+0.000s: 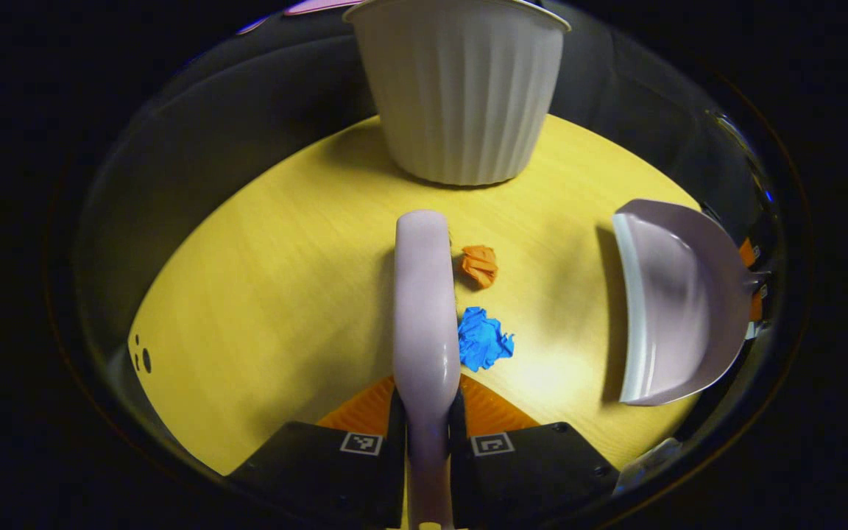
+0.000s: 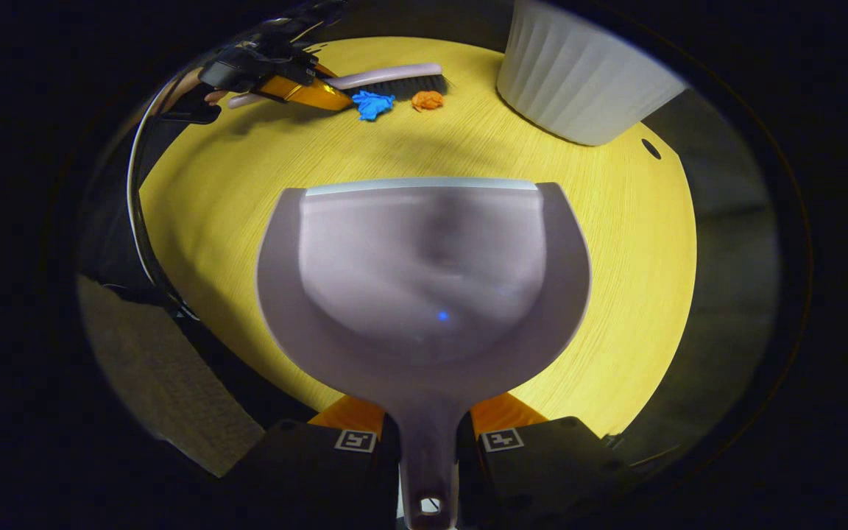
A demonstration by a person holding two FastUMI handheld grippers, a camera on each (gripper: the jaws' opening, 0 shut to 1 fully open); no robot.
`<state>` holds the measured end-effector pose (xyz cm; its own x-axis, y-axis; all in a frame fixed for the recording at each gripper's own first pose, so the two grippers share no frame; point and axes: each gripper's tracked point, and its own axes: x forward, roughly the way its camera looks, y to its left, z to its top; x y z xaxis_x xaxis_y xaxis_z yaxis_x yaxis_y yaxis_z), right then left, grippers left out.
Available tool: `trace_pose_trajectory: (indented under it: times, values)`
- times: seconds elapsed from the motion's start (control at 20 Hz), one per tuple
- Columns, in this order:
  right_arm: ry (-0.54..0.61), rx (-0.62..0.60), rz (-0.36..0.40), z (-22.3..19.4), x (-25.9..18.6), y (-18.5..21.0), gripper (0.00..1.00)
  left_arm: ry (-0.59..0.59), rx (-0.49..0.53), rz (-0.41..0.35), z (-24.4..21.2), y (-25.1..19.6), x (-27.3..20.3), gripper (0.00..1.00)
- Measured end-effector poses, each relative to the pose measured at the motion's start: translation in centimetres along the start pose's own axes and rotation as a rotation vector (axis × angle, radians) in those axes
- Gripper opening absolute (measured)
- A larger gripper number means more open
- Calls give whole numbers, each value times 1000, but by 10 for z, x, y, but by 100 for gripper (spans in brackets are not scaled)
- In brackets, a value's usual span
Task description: Pick up the small broom and dustpan from the desktop, sweep the trash into the dustpan with the broom, and then empty the trash into the garbage bin.
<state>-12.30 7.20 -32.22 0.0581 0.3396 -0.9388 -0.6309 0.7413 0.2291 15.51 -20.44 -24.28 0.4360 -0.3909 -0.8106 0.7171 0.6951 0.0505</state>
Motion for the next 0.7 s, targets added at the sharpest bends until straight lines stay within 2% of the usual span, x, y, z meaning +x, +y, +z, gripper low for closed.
trace_pose_trajectory:
  times: [0.05, 0.15, 0.3, 0.35, 0.4, 0.5, 0.55, 0.6, 0.65, 0.7]
  values:
    - [-1, -9, -1, 0, -1, -1, 32, -2, 1, -27, 1, -8, 1, 27]
    - [4, -21, -4, -1, -1, -3, 32, -8, 0, -81, 4, -21, 3, 31]
    - [7, -18, 1, -1, -1, -2, 32, -2, -15, -183, 7, -55, -3, 29]
    - [7, -15, 5, -1, -1, -1, 37, 0, -25, -224, 8, -66, -7, 27]
    - [8, -13, 9, -2, -1, -1, 32, 3, -34, -257, 8, -71, -10, 29]
    - [14, -16, 8, -2, -1, -2, 32, 9, -49, -297, 10, -78, -14, 29]
    - [9, -9, 13, 0, -4, -1, 37, 10, -69, -322, 14, -85, -18, 29]
    - [7, 9, 22, 1, -2, 0, 32, 10, -90, -349, 15, -90, -22, 29]
    - [3, 26, 26, 4, 0, -2, 37, 12, -114, -380, 16, -98, -26, 29]
    - [-6, 35, 27, 8, 4, -4, 37, 13, -132, -410, 15, -108, -28, 29]
